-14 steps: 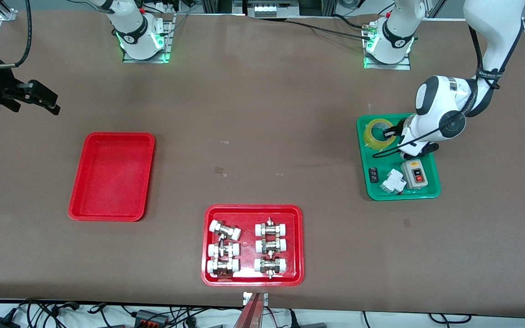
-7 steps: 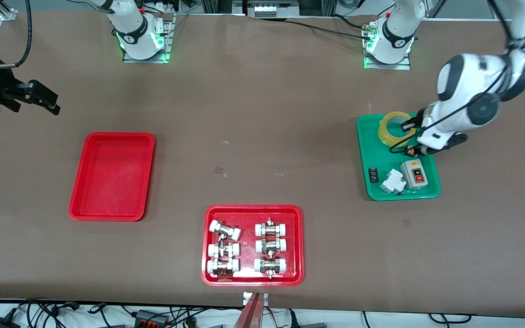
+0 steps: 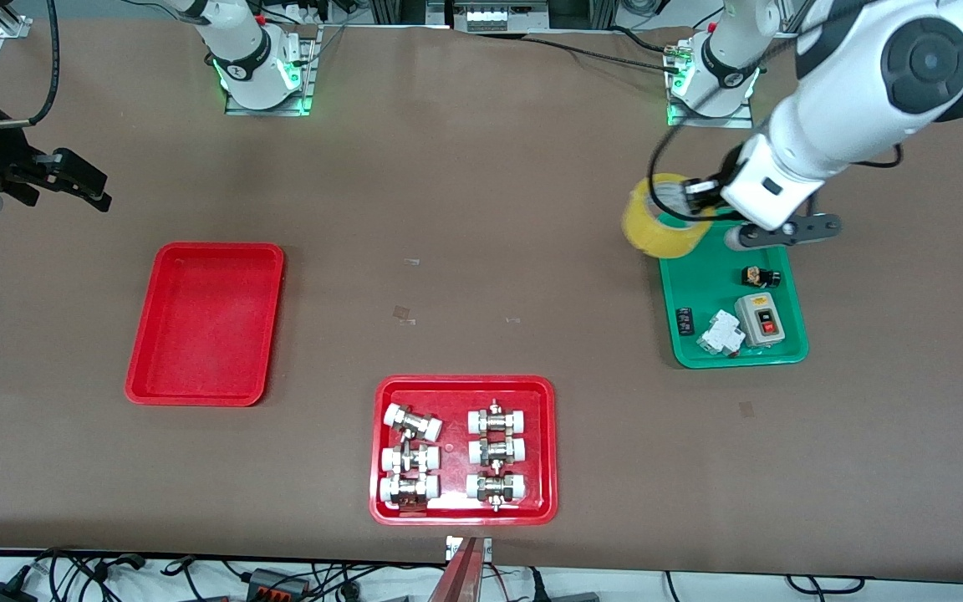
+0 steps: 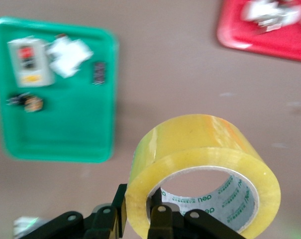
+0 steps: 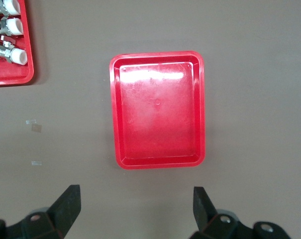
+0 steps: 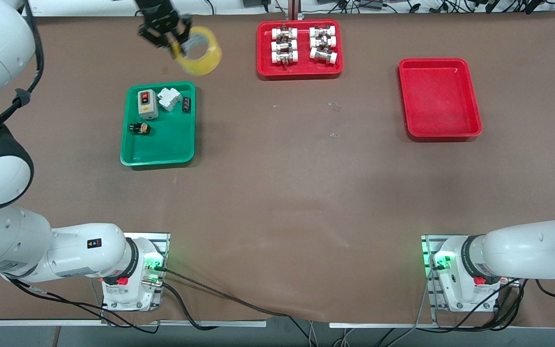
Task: Left arm passes tape to right arm into tray
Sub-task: 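Lift the tape roll with the left gripper and carry it toward the table center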
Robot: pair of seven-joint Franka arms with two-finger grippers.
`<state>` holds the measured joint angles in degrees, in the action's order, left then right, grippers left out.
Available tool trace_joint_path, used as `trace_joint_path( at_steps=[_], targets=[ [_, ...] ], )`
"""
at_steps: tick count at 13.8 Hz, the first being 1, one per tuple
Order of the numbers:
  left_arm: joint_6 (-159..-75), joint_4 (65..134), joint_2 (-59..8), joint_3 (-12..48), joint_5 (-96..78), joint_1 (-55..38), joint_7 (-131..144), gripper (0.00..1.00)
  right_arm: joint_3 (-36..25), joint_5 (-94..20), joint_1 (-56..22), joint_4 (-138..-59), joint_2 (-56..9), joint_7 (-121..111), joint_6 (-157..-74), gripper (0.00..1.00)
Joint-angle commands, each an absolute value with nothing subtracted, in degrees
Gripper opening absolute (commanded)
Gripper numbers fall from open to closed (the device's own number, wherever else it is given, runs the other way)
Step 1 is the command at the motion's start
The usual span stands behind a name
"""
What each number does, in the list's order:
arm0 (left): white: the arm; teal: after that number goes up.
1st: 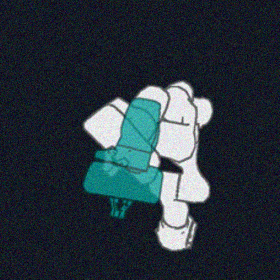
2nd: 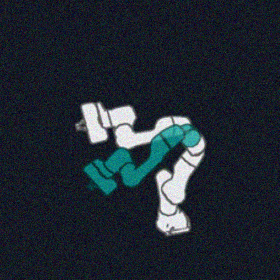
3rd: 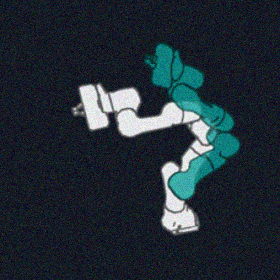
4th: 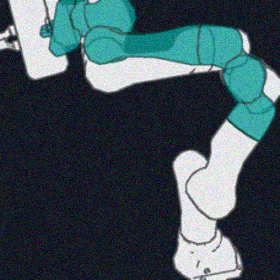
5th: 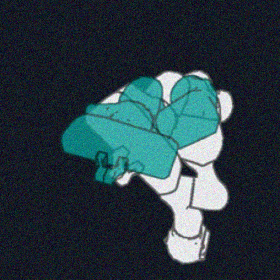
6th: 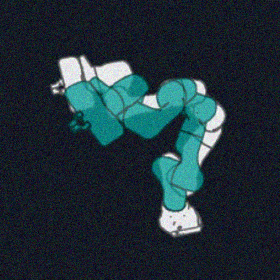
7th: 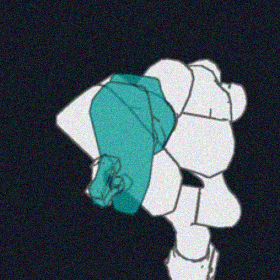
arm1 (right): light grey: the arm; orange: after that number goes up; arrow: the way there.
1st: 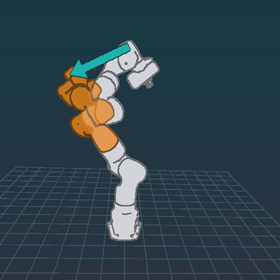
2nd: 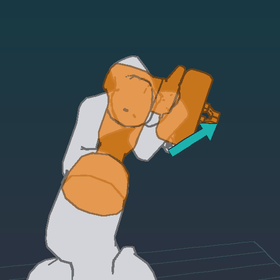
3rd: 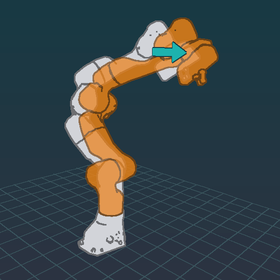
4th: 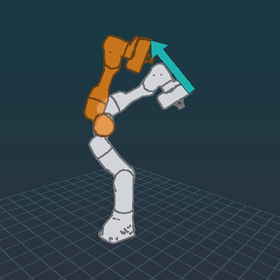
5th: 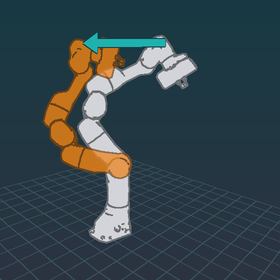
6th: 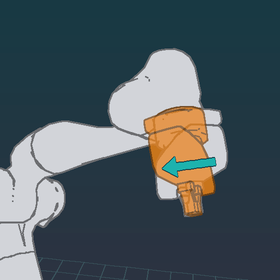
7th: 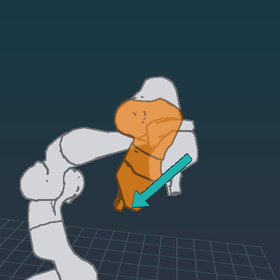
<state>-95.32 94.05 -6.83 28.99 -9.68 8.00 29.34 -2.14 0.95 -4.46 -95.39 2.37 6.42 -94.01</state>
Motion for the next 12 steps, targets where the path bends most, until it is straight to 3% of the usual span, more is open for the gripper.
trace_joint_path(
  at_steps=[1, 4, 7, 12],
  targets=[
    [-97.2, 85.62, -16.68, 29.18, -12.13, 3.71, 35.73, 0.01, -2.28, 1.14, -4.04, -96.06, 2.37, 6.5, -93.78, 1.0],
    [-108.67, 82.01, -24.67, 29.09, -12.13, -6.29, 58.0, 0.0, -2.46, 0.79, -3.6, -96.5, 1.58, 5.8, -93.26, 1.0],
    [-123.44, 81.12, -27.86, 28.21, -11.34, -13.08, 79.74, 0.0, -2.46, 0.79, -3.69, -96.5, 1.49, 5.8, -92.11, 1.0],
    [-127.97, 80.95, -32.07, 28.83, -11.43, -16.17, 91.85, 0.04, -2.2, 0.62, -4.22, -96.42, 1.49, 5.36, -90.09, 1.0]
  ],
)
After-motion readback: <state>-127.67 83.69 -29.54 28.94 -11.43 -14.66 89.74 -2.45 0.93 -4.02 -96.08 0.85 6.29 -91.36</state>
